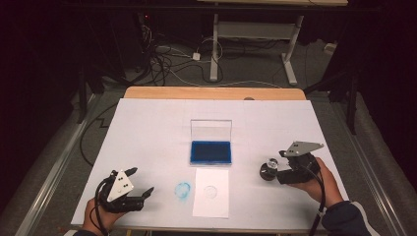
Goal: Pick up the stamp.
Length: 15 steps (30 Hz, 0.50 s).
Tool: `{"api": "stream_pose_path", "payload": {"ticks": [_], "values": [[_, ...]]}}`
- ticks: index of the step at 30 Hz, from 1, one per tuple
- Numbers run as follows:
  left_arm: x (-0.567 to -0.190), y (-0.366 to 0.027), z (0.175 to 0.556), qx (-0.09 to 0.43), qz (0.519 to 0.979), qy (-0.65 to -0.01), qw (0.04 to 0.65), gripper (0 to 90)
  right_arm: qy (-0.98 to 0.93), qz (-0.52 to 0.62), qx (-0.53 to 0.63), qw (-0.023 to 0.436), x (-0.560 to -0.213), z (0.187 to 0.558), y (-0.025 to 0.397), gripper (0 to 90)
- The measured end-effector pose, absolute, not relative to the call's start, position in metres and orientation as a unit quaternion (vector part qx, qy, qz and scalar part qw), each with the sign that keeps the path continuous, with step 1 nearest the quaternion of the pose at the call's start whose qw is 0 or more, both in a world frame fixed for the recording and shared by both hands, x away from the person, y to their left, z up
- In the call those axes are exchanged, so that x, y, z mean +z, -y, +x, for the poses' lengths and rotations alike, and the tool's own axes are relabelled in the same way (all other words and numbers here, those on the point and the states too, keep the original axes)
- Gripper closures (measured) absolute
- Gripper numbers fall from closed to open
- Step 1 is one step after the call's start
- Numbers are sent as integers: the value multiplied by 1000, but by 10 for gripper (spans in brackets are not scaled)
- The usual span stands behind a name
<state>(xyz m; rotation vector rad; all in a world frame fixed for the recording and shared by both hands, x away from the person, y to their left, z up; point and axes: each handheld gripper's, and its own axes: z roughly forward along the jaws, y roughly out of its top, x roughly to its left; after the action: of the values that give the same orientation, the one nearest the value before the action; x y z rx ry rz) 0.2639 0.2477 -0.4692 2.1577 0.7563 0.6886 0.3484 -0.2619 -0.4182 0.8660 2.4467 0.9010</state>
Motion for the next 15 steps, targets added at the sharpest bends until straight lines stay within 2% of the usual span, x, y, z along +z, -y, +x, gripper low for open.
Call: {"api": "stream_pose_path", "payload": {"ticks": [6,11,15], "values": [[-470,-246,264,267,843,-289,367,173,-883,322,301,162,-425,363,264,321],[-472,-245,264,259,848,-287,362,173,-891,313,290,152,-426,365,258,392],[-473,-247,261,260,850,-287,356,173,-897,307,280,149,-426,366,253,415]]}}
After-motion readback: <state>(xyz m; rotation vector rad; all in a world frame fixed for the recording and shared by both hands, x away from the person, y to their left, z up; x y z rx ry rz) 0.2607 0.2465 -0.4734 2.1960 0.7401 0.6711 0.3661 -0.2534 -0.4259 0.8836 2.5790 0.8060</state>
